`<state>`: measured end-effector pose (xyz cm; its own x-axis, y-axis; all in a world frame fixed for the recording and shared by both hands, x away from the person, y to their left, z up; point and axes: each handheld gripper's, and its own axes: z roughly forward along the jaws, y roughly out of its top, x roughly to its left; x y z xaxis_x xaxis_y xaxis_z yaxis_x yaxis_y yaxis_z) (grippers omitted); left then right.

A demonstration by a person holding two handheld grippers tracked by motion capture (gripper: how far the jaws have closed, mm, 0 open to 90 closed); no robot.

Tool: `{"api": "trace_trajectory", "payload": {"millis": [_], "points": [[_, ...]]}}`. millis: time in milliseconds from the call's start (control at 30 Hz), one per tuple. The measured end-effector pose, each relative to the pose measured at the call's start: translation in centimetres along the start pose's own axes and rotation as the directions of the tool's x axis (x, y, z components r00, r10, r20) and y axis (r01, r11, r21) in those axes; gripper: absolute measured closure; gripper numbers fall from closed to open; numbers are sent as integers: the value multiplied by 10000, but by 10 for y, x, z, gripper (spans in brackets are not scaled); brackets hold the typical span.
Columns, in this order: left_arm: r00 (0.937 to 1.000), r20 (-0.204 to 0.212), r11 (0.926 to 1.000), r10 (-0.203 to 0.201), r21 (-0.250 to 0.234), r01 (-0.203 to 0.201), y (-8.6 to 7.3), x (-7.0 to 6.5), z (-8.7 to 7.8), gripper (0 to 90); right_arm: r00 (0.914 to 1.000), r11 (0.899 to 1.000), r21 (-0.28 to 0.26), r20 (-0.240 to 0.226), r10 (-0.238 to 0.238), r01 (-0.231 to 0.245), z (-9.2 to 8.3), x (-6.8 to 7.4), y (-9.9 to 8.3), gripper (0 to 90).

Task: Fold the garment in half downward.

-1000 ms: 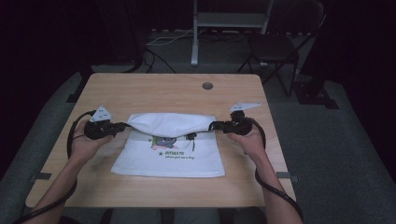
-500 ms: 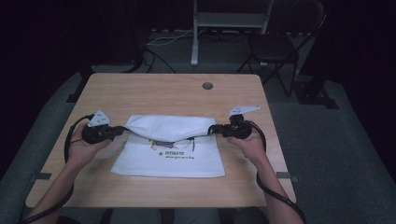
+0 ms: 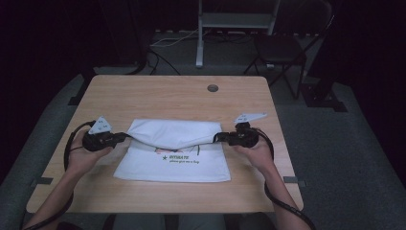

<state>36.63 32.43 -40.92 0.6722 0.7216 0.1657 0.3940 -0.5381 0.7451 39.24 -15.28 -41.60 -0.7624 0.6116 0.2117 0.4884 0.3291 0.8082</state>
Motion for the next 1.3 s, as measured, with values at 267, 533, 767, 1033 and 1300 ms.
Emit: {"api": "trace_trajectory", "payload": {"millis": [267, 533, 767, 1033, 1300], "points": [[10000, -6, 9999, 44, -162, -44, -2, -3, -5, 837, 9999, 10000, 14, -30, -97, 97, 1, 4, -2, 825], [9998, 23, 9997, 176, -157, -176, -3, -7, -8, 837, 9999, 10000, 18, -152, -71, 72, -1, 5, -6, 825], [9992, 16, 9990, 392, -212, -391, -2, -11, -13, 837, 9995, 9998, -1, -237, -206, 206, -5, 8, -6, 825], [9990, 26, 9989, 445, -135, -444, -8, -15, -17, 839, 9990, 9995, 47, -338, -301, 303, -8, 11, -10, 825], [9986, 26, 9986, 526, -104, -526, -12, -17, -19, 839, 9988, 9994, 86, -370, -335, 339, -11, 13, -14, 825]]}}
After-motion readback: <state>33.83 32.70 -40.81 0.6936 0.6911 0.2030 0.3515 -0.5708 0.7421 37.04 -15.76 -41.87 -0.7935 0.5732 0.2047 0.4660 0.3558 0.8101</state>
